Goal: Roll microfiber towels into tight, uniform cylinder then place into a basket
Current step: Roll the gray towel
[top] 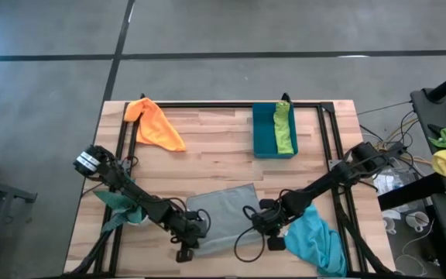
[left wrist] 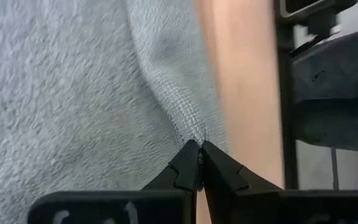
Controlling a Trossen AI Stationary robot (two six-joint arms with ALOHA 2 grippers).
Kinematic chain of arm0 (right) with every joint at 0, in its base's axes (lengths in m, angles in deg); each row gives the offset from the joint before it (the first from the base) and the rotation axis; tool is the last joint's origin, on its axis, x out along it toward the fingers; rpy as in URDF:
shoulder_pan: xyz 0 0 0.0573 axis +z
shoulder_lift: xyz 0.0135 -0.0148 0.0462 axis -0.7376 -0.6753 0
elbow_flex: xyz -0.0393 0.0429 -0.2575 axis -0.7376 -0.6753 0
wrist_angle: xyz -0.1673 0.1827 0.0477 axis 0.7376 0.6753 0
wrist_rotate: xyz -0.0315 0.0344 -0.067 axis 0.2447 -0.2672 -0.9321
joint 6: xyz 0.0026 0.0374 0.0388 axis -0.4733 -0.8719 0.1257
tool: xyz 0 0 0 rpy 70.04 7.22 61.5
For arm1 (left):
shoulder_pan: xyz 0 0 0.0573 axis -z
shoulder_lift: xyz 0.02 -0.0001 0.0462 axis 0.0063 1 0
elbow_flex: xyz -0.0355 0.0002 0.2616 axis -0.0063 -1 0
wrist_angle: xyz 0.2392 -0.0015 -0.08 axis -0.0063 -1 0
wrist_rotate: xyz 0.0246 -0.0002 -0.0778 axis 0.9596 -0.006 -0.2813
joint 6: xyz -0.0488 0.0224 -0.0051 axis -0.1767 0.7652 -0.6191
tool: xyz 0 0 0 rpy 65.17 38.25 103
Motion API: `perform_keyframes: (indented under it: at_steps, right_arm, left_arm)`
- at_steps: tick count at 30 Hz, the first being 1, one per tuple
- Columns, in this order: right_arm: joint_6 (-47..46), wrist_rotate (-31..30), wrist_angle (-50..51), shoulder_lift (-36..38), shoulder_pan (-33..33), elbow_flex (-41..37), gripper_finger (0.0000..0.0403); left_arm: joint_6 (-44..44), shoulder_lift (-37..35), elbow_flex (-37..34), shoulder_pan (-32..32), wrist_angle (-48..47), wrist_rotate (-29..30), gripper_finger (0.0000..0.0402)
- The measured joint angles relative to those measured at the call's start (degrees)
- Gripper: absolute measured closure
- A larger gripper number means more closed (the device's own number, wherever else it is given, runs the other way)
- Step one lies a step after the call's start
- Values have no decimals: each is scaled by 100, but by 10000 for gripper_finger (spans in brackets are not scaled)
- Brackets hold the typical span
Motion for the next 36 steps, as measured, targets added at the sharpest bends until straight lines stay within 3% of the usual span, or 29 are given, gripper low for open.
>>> perform_keyframes:
  at_steps: [2,8,14,19,36]
  right_arm:
    - [-25,47,191,60,35,108,394]
    - [-248,1443,357,248,81,408,394]
    - [-634,1597,148,79,134,356,394]
    - [-700,2158,-112,-226,150,326,394]
    - [-40,2252,-127,-536,-285,243,394]
  left_arm:
    - [-10,-60,93,25,-27,-2,402]
    - [143,-334,405,273,-94,-35,402]
    - [136,-73,364,387,-59,-5,402]
    - [138,172,355,382,456,-251,401]
    - [148,203,-116,98,712,-593,401]
